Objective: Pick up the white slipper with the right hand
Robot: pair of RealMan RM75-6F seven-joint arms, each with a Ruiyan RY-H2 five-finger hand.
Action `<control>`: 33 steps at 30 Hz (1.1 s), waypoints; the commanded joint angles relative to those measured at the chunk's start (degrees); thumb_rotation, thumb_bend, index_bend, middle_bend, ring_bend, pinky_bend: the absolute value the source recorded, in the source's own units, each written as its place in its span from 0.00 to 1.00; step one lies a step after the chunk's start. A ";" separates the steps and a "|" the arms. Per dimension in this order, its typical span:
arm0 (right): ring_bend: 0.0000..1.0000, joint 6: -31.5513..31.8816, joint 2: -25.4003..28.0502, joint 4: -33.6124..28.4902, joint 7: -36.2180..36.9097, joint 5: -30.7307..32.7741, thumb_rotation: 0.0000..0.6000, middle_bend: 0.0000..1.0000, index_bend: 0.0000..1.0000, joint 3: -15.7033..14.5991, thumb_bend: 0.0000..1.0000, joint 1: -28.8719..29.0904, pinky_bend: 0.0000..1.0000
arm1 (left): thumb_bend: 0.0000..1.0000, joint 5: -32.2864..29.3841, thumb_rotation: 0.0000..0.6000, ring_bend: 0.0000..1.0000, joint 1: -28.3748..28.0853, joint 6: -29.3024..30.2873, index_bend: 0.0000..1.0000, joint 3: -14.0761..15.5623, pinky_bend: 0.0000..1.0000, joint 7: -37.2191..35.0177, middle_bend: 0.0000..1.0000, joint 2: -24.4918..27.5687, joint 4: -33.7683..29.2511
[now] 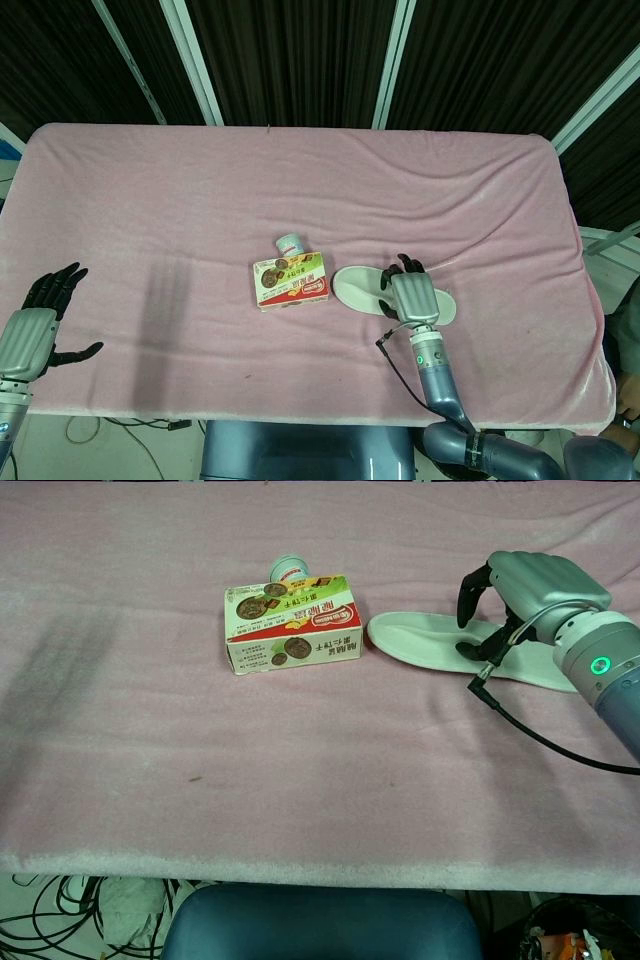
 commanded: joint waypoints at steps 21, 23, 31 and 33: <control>0.21 3.04 6.78 -9.49 3.50 -3.97 1.00 0.54 0.69 -0.80 0.54 0.37 0.23 | 0.00 0.29 1.00 0.00 0.07 0.33 0.00 0.07 0.00 0.39 0.00 -0.22 -0.09; 0.21 4.71 9.28 -12.94 4.43 -5.32 1.00 0.54 0.69 -0.39 0.54 -0.23 0.23 | 0.00 0.33 1.00 0.00 0.07 0.39 0.00 0.06 0.00 0.51 0.00 -0.29 -0.02; 0.21 12.68 20.10 -27.06 13.52 -12.53 1.00 0.54 0.69 -3.38 0.55 -6.84 0.23 | 0.00 0.91 1.00 0.00 0.17 0.78 0.00 0.26 0.00 1.17 0.00 -0.63 0.36; 0.21 14.89 22.91 -29.93 16.08 -15.55 1.00 0.54 0.69 -5.23 0.55 -8.77 0.23 | 0.00 0.94 1.00 0.00 0.23 0.87 0.00 0.31 0.00 1.33 0.00 -0.65 0.33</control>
